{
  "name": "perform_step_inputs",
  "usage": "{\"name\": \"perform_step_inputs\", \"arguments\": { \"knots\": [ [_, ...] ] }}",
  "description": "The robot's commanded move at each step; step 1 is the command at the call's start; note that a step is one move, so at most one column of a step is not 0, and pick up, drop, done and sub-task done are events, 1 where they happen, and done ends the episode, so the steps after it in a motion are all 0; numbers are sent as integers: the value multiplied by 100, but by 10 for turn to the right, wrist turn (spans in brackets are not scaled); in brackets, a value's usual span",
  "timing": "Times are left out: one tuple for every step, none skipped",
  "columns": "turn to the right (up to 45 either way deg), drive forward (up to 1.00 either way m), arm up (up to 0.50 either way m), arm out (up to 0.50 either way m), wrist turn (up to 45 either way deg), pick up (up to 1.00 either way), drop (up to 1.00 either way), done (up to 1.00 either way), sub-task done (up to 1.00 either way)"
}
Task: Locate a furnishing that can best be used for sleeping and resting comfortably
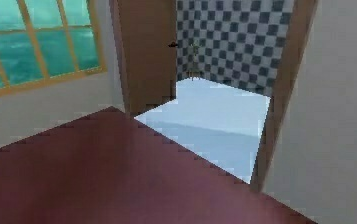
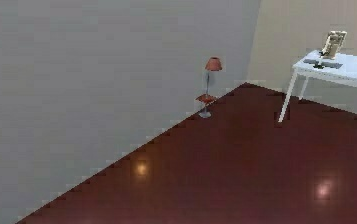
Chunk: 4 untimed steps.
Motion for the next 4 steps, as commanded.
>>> {"name": "perform_step_inputs", "arguments": {
  "knots": [
    [60,0,0,0,0,0,0,0,0],
    [0,95,0,0,0,0,0,0,0],
    [120,0,0,0,0,0,0,0,0],
    [0,100,0,0,0,0,0,0,0]
  ]
}}
